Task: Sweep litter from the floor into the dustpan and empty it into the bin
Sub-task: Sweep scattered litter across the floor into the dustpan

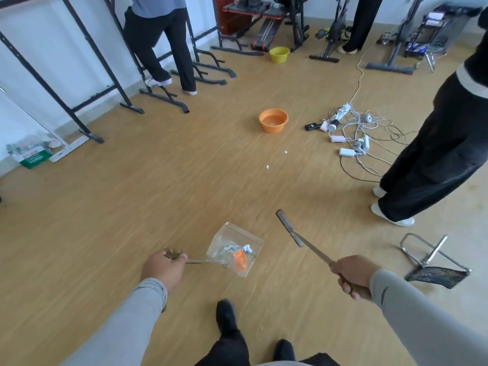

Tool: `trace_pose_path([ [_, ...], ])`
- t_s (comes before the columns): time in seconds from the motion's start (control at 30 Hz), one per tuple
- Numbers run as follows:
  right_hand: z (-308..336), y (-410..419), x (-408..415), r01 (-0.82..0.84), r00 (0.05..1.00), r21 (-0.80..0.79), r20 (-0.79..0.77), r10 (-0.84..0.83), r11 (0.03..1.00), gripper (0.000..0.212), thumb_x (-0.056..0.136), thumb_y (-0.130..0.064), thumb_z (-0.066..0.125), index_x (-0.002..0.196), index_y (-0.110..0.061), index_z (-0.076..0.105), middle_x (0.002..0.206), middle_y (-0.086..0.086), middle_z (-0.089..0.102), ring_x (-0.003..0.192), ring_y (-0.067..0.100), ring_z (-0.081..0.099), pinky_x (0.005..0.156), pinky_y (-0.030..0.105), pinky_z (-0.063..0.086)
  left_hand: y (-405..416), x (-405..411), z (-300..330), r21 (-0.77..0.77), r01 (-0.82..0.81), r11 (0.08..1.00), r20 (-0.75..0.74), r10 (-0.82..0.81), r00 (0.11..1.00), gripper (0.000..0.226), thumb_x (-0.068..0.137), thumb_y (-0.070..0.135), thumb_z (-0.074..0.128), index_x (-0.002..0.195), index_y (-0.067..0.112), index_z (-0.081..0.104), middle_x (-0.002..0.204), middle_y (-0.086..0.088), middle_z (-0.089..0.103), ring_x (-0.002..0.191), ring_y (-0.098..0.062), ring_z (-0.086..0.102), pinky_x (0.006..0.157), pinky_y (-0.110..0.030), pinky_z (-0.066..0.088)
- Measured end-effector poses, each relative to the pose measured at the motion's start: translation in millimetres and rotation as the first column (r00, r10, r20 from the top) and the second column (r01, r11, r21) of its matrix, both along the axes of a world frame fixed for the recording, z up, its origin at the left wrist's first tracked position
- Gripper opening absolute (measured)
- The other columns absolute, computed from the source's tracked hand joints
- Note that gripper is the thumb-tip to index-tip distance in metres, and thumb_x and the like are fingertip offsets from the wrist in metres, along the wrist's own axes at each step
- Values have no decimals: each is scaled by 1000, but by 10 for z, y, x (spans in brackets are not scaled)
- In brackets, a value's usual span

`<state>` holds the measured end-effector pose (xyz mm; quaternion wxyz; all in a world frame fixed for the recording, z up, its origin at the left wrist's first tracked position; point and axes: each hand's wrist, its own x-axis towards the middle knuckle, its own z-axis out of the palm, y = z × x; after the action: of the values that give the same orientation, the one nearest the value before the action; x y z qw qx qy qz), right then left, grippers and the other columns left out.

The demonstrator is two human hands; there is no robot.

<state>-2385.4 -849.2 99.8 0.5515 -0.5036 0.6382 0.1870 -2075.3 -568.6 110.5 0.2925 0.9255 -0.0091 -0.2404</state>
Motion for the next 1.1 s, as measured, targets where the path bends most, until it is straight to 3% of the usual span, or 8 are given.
trace_pose_path([
  [0.17, -110, -358, 222, 68, 997, -7, -21, -68, 998, 18, 99, -17, 52, 97, 0, 59, 48, 7, 50, 34, 17, 41, 39, 19, 34, -523, 332, -115, -12, 15, 1000, -37, -15, 999, 23, 89, 31, 70, 92, 9, 73, 72, -1, 71, 62, -21, 63, 54, -27, 39],
  [0.4, -52, -912, 894, 104, 992, -10, -74, -104, 995, 18, 99, -17, 52, 97, -1, 59, 50, 6, 50, 36, 16, 40, 38, 20, 33, -1305, 1178, -432, -5, 82, 997, -93, -82, 992, 35, 84, 40, 70, 106, 14, 73, 91, -2, 75, 81, -27, 69, 75, -35, 53],
  [0.5, 20, -1167, 1305, 89, 989, -27, -120, -92, 996, 18, 98, -17, 52, 98, -1, 60, 51, 6, 50, 37, 16, 40, 37, 20, 32, -1650, 1594, -542, 19, 124, 992, -115, -121, 986, 42, 84, 43, 69, 109, 10, 72, 98, -4, 75, 86, -29, 69, 76, -35, 53],
  [0.63, 38, -1504, 1848, 68, 983, -31, -167, -72, 997, 22, 97, -19, 52, 103, 0, 62, 57, 8, 51, 42, 17, 40, 41, 23, 33, -2009, 2086, -575, 32, 150, 988, -145, -144, 979, 53, 86, 44, 68, 124, 8, 66, 118, -10, 71, 104, -32, 67, 91, -38, 53],
  [0.73, 39, -1680, 2182, 76, 982, -9, -173, -76, 997, 21, 97, -20, 52, 100, -1, 61, 56, 8, 50, 42, 17, 38, 42, 24, 33, -2240, 2406, -561, 54, 182, 982, -136, -174, 975, 48, 89, 41, 68, 127, 12, 64, 121, -10, 69, 106, -33, 66, 88, -37, 52],
  [0.87, 89, -1875, 2517, 128, 983, -14, -131, -128, 992, 18, 97, -17, 51, 106, -4, 60, 56, 5, 50, 41, 15, 39, 41, 22, 30, -2491, 2698, -543, 32, 205, 978, -161, -197, 967, 27, 91, 35, 67, 110, 17, 70, 106, -4, 70, 89, -28, 65, 77, -33, 50],
  [1.1, 48, -2459, 2996, 126, 986, -31, -108, -128, 992, 16, 100, -18, 50, 108, -8, 60, 59, 5, 51, 41, 14, 39, 42, 20, 29, -3030, 3082, -550, 69, 194, 979, -188, -178, 966, 58, 90, 44, 64, 140, 16, 56, 134, -6, 63, 112, -32, 64, 95, -41, 53],
])
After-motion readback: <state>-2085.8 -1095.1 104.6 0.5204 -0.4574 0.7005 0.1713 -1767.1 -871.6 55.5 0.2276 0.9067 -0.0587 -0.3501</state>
